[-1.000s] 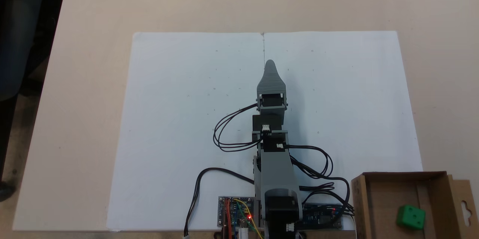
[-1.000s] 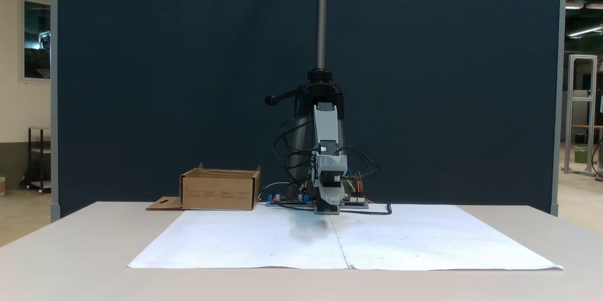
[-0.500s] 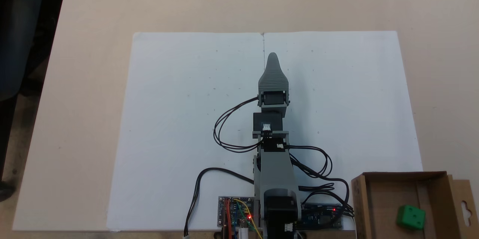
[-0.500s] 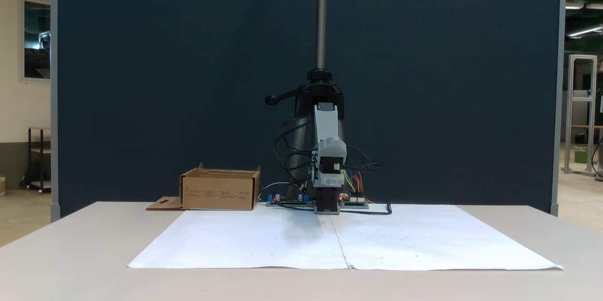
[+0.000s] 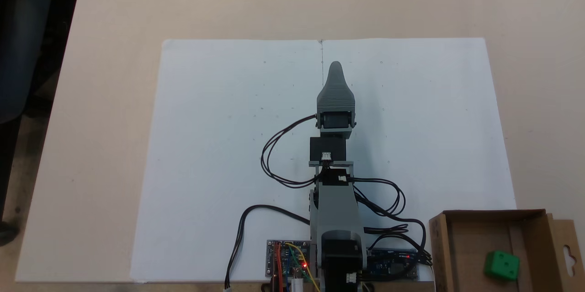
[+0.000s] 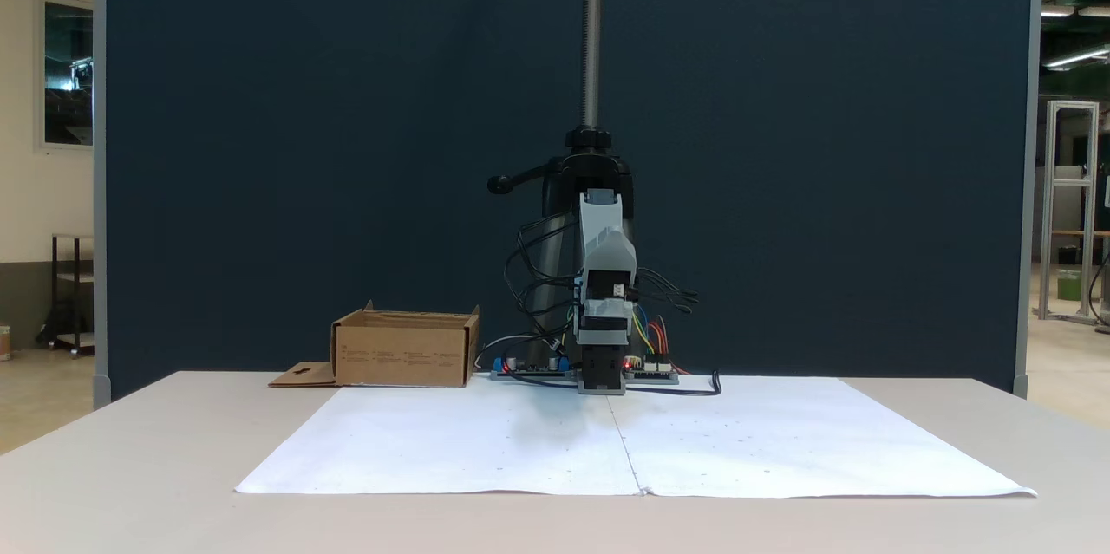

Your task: Grasp a green dice and put it in the bin.

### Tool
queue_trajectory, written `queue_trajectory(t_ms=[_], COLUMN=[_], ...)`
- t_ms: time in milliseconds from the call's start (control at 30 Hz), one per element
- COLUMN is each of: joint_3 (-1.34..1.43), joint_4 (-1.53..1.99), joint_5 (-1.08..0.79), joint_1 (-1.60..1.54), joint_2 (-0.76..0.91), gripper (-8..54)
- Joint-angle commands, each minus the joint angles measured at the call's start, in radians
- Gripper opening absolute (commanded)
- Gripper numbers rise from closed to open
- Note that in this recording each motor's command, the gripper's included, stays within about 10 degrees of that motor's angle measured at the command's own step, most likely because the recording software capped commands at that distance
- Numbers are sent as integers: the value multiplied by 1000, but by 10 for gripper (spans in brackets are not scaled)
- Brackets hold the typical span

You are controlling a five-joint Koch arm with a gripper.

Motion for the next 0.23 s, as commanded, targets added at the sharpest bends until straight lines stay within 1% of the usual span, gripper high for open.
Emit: queue_trajectory(t_ms=[0, 200], joint_3=[74, 74], joint_4=[-171, -234], joint_5=[-58, -58], joint_1=[12, 12], joint_2=[115, 115], gripper=[446, 446])
